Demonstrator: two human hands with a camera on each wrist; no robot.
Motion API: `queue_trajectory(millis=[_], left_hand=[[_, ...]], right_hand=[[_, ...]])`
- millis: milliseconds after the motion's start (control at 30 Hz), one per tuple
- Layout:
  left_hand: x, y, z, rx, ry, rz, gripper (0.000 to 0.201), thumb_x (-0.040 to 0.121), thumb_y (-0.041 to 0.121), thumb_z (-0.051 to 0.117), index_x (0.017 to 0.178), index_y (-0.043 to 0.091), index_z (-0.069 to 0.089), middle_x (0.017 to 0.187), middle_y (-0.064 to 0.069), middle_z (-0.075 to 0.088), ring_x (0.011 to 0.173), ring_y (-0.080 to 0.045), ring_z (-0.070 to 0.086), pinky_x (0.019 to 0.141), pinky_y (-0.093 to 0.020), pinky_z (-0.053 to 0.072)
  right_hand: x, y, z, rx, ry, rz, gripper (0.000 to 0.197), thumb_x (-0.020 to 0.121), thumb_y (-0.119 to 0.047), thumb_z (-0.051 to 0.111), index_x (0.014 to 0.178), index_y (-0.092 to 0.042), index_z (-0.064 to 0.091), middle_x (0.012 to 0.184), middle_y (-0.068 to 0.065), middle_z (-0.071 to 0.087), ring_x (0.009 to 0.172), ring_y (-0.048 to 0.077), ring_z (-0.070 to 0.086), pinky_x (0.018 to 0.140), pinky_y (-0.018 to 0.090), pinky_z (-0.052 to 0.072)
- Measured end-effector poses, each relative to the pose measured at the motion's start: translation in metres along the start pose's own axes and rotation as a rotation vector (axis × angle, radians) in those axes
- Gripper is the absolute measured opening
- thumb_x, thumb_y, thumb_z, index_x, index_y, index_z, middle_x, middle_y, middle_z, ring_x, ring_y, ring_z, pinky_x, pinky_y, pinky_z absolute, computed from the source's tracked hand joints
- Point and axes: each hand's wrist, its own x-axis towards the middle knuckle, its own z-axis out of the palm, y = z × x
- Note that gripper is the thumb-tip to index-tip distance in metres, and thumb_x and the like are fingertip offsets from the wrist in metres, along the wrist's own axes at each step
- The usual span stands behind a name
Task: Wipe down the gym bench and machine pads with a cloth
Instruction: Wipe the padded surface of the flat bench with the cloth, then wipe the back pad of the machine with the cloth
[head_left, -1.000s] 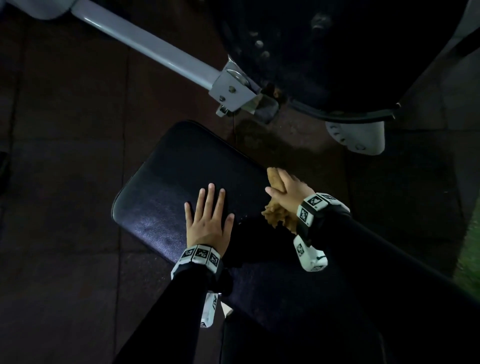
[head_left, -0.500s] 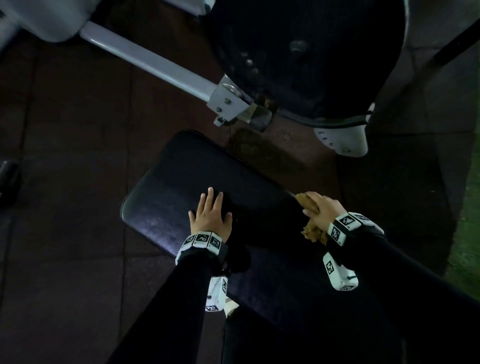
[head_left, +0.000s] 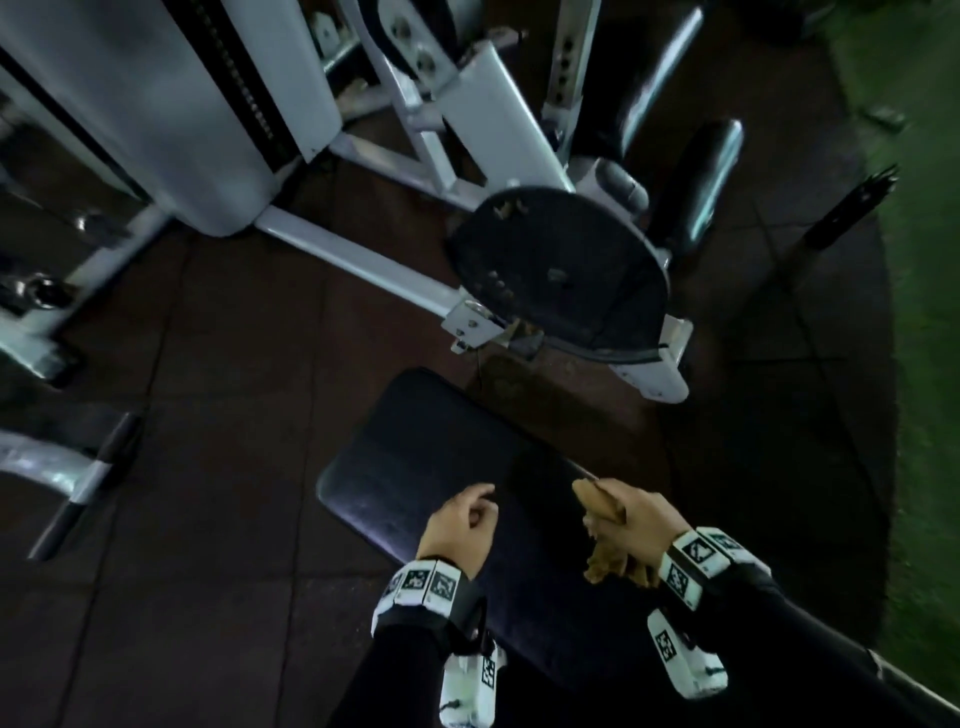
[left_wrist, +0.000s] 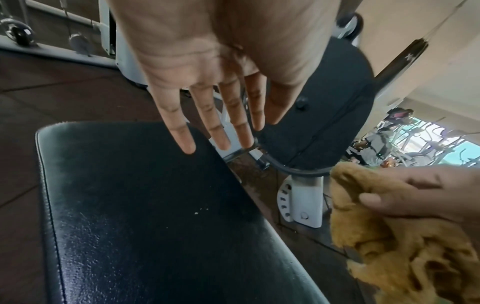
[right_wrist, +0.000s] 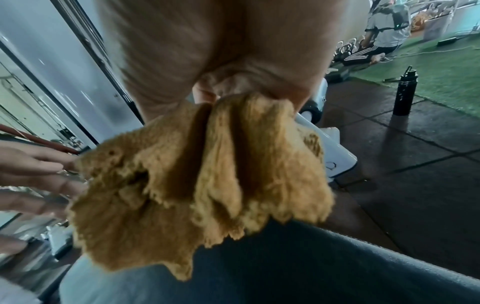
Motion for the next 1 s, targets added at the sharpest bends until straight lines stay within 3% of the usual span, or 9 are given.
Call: queue_trajectory(millis=[67,200,333,433,500,733,833,1000], left_hand=[[-0.021,0.010,-0.010,-0.009,0.022,0.034,0.027,0.093,0.029,0.054,0.119,0.033,0.062,0.107,0.012,0.066,0.090,0.000,0.060,0.072,0.000,0.037],[-0.057,0.031,-0.029,-0.009,0.020,0.084,0.029,0.091,0.027,0.058,0.119,0.031,0.061,0.101,0.015,0.065,0.089,0.002,0.061,0.076,-0.003,0.041],[-0.087,0.047,-0.043,-0.012,0.020,0.111,0.029,0.088,0.028,0.061,0.117,0.031,0.061,0.095,0.017,0.063,0.087,-0.001,0.062,0.082,-0.015,0.049],[-0.109,0.054,-0.049,-0.015,0.003,0.122,0.029,0.086,0.029,0.064,0.114,0.031,0.062,0.093,0.019,0.063,0.085,0.002,0.061,0.080,-0.012,0.049],[-0.125,0.060,-0.052,-0.026,-0.007,0.132,0.027,0.084,0.028,0.066,0.111,0.033,0.062,0.094,0.019,0.063,0.086,0.002,0.062,0.082,-0.017,0.051],[-0.167,0.076,-0.068,0.013,0.042,0.145,0.026,0.086,0.028,0.065,0.111,0.035,0.062,0.096,0.020,0.062,0.087,0.006,0.058,0.074,-0.009,0.046],[-0.182,0.081,-0.075,0.013,0.098,0.142,0.027,0.086,0.028,0.065,0.112,0.033,0.062,0.098,0.020,0.061,0.089,0.005,0.058,0.077,-0.015,0.049],[-0.200,0.083,-0.080,-0.048,0.149,0.114,0.031,0.084,0.024,0.068,0.114,0.028,0.064,0.102,0.014,0.064,0.089,0.000,0.058,0.083,-0.026,0.052]], right_hand=[[-0.022,-0.013,-0.007,0.065,0.017,-0.035,0.044,0.081,-0.040,0.067,0.123,-0.031,0.053,0.102,-0.010,0.066,0.096,0.009,0.062,0.090,0.027,0.048],[-0.062,-0.036,-0.019,0.133,0.039,-0.112,0.044,0.080,-0.033,0.072,0.120,-0.025,0.056,0.097,-0.010,0.068,0.093,0.004,0.062,0.089,0.025,0.047],[-0.094,-0.053,-0.031,0.197,0.032,-0.138,0.041,0.078,-0.033,0.073,0.116,-0.030,0.057,0.093,-0.012,0.069,0.091,-0.002,0.062,0.087,0.020,0.047],[-0.118,-0.060,-0.040,0.209,0.018,-0.149,0.041,0.076,-0.034,0.075,0.113,-0.036,0.056,0.092,-0.016,0.067,0.089,-0.008,0.059,0.077,0.007,0.042],[-0.133,-0.065,-0.045,0.225,0.016,-0.164,0.043,0.076,-0.032,0.075,0.113,-0.038,0.055,0.092,-0.017,0.066,0.088,-0.010,0.059,0.076,0.005,0.041],[-0.171,-0.079,-0.057,0.241,-0.056,-0.304,0.053,0.076,-0.030,0.076,0.119,-0.051,0.052,0.107,-0.029,0.063,0.101,-0.014,0.056,0.091,0.008,0.040],[-0.173,-0.086,-0.062,0.174,-0.097,-0.339,0.051,0.074,-0.034,0.076,0.112,-0.059,0.051,0.107,-0.029,0.063,0.100,-0.014,0.056,0.092,0.012,0.042],[-0.169,-0.105,-0.069,0.051,-0.164,-0.417,0.048,0.073,-0.043,0.072,0.101,-0.071,0.046,0.098,-0.035,0.062,0.092,-0.015,0.058,0.083,0.009,0.042]])
